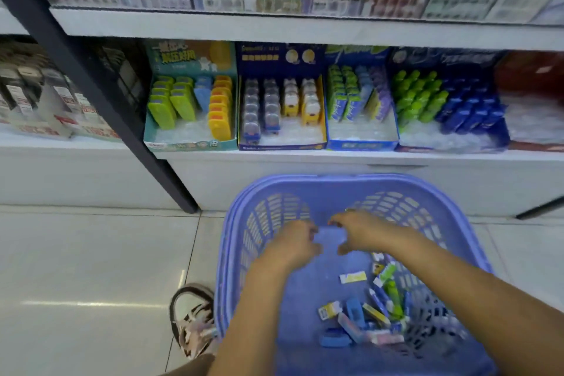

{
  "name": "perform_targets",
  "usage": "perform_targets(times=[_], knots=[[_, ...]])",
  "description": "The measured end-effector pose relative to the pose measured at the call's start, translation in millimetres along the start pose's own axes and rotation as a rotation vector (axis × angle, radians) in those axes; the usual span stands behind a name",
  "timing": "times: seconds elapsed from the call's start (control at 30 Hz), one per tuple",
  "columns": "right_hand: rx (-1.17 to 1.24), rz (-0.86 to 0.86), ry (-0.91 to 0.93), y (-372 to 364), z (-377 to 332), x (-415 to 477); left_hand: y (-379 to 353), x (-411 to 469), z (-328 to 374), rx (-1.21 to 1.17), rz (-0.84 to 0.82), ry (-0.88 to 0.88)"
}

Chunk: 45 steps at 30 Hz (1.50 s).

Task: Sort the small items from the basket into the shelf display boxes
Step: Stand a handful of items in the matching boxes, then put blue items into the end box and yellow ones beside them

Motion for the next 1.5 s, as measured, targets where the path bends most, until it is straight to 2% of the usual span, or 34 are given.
perform_targets(times=[0.1, 0.17, 0.23, 0.53, 0.67, 0.83, 1.03, 1.2, 1.33, 1.4, 1.5], knots=[[0.091, -0.259, -0.019, -75.5, 32.9, 6.8, -77.0, 13.0, -9.0, 0.237, -0.365, 0.047], [0.097, -0.304, -0.011, -107.6, 43.4, 11.2, -115.3, 14.6, -18.5, 0.405, -0.522, 0.042], [0.11, -0.311, -0.006, -128.0, 50.9, 15.8, -139.6, 13.6, -28.7, 0.539, -0.59, 0.032], [0.092, -0.334, 0.042, -176.4, 42.0, 13.2, -170.7, 16.1, -33.6, 0.757, -0.629, -0.245], [0.033, -0.349, -0.011, -181.9, 24.7, 11.2, -174.0, 13.8, -37.1, 0.765, -0.611, -0.233], [-0.043, -0.485, -0.047, -172.8, 16.1, 8.5, -171.2, 13.2, -41.1, 0.703, -0.635, -0.223], [0.028, -0.539, -0.147, -170.9, 9.3, -4.3, -176.7, 11.2, -47.1, 0.708, -0.648, -0.267], [-0.005, -0.619, -0.019, -185.0, 5.4, -14.2, -183.3, 9.9, -50.8, 0.493, -0.553, -0.132], [0.035, -0.591, 0.017, -178.9, 8.3, -14.9, -179.2, 11.9, -53.6, 0.453, -0.605, -0.008], [0.137, -0.554, -0.002, -170.2, 13.7, -13.7, -174.3, 12.0, -56.2, 0.459, -0.641, 0.041], [0.357, -0.467, -0.103, -149.7, 31.4, -12.3, -159.6, 16.3, -66.6, 0.29, -0.57, 0.152]])
Point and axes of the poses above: each hand's wrist, its own x-axis towards the middle knuckle, its own y-axis out of the back of the hand, z = x × y, the point moved 4 cm from there along x, towards the middle knuckle, and after that the axes turned 1 degree about z, right-handed, at the moved point
